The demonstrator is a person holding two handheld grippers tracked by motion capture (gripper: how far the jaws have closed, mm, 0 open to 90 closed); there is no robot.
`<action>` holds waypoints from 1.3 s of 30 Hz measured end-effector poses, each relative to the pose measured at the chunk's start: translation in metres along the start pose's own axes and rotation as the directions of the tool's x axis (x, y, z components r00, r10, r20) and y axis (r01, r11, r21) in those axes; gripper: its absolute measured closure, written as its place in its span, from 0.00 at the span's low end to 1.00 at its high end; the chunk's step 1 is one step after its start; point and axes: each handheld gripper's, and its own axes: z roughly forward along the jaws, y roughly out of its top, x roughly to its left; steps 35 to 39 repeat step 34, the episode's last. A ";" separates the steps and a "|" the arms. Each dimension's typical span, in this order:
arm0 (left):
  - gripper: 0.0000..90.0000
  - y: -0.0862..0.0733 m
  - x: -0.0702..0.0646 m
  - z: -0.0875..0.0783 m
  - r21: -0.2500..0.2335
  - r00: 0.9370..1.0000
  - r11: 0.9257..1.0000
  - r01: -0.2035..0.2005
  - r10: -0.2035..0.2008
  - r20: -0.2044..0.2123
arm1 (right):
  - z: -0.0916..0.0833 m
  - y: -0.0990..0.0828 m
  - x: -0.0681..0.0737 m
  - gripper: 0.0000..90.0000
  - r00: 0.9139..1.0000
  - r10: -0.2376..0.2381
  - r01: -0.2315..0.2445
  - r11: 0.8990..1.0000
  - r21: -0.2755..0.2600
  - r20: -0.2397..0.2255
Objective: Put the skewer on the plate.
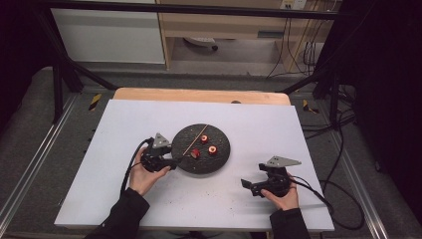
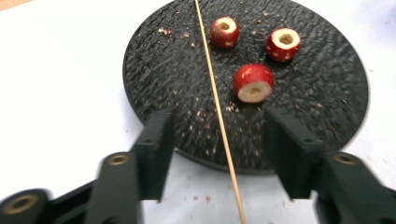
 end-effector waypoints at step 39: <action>0.04 -0.095 0.030 -0.048 -0.022 0.999 0.999 0.028 -0.027 0.035 | 0.001 -0.007 -0.001 0.01 1.000 0.003 -0.003 0.999 0.040 -0.004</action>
